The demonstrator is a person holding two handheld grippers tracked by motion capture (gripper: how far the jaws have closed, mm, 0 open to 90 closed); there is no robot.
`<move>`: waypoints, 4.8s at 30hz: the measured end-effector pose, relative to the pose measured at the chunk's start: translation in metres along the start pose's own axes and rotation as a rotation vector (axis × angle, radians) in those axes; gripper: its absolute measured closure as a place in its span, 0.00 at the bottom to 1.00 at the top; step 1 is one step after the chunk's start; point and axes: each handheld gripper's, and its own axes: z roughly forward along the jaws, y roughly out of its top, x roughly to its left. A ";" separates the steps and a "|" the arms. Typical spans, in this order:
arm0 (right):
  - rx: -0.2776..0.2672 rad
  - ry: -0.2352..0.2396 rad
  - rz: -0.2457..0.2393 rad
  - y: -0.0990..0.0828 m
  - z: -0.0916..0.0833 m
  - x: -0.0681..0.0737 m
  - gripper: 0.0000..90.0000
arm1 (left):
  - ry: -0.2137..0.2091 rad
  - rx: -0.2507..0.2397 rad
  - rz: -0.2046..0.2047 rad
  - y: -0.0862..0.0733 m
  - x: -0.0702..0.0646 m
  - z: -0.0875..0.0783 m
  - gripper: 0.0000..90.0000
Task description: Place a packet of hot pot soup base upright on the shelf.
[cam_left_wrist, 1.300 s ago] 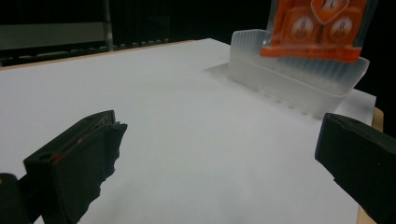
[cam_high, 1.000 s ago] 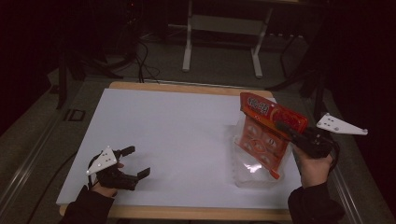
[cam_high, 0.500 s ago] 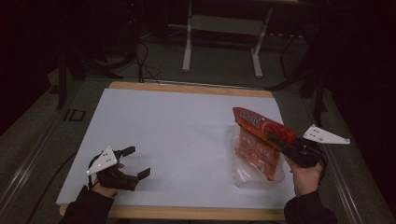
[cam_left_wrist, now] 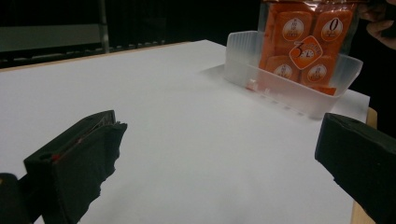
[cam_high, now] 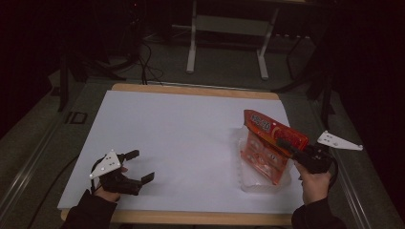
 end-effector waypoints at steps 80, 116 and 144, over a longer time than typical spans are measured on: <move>0.034 -0.315 -0.014 -0.044 -0.045 0.047 0.18 | -0.022 -0.008 0.000 -0.002 -0.002 -0.001 0.00; 0.051 -0.027 -0.195 -0.028 0.038 0.086 0.16 | -0.033 -0.010 0.000 -0.002 -0.003 -0.001 0.00; 0.112 0.101 -0.263 -0.059 0.071 0.105 0.16 | -0.048 -0.006 0.013 -0.004 -0.005 -0.002 0.00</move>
